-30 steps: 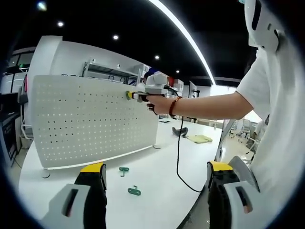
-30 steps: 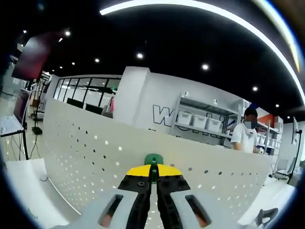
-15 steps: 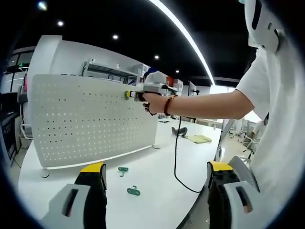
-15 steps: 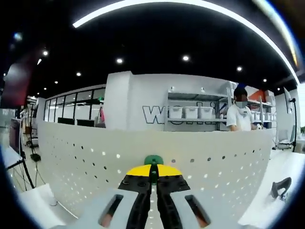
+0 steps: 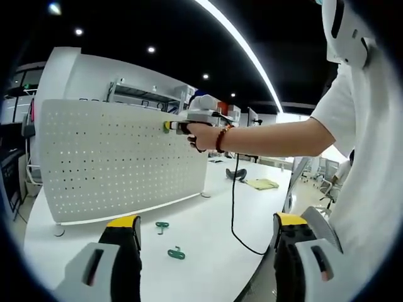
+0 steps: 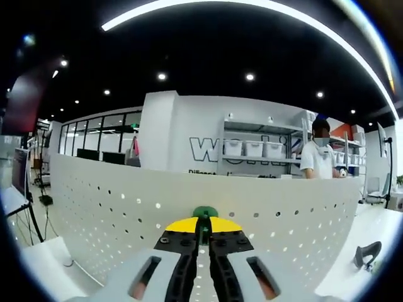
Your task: Insert the hook assembly into the mounting plate slot until the hook locks in place.
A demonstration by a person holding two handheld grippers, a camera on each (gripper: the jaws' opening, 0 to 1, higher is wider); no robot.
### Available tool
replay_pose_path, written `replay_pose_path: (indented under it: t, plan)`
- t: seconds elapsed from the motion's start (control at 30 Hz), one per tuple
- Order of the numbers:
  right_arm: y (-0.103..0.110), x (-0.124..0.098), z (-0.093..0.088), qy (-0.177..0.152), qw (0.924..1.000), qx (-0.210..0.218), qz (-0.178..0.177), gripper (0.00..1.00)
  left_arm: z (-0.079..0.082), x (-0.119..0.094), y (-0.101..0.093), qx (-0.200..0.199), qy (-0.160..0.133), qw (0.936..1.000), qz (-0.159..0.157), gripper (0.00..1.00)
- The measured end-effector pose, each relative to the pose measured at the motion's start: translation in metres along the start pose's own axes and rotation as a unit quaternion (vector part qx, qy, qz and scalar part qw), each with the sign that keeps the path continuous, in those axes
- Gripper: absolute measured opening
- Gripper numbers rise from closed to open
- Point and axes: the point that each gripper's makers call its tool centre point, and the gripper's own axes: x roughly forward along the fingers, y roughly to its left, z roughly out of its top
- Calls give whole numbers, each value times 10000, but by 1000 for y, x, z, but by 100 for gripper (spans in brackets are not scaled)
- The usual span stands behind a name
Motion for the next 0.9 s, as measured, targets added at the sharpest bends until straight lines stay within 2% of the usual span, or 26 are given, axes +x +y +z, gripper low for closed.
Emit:
replay_pose_path:
  t: [0.13,0.43,0.5,0.53,0.6,0.73,0.83,0.9]
  plan:
    - [-2,-2,-2,59,9999,-95,-95,4,0,0,-1,9,3,10000,-6,89]
    - [-2,-3,-8,184,9997,74,-127,2,-1,-3,1,-50,-41,10000,47,88]
    - [-1,-3,-8,239,9996,3,-146,2,-1,-4,1,-54,-50,10000,53,88]
    - [-1,-3,-8,261,9995,29,-166,2,-1,-4,1,-60,-52,10000,51,88]
    - [-1,-5,-9,289,9982,472,-243,2,-1,-4,1,-67,-65,9999,56,88]
    - [0,-5,-9,307,9992,49,-251,1,-1,-5,1,-66,-80,9999,58,88]
    - [-1,-6,-9,266,9988,319,-256,0,-1,-6,2,-88,-92,9999,78,88]
    - [-1,-4,-8,221,9994,-69,-276,0,-1,-6,3,-93,-98,9999,91,88]
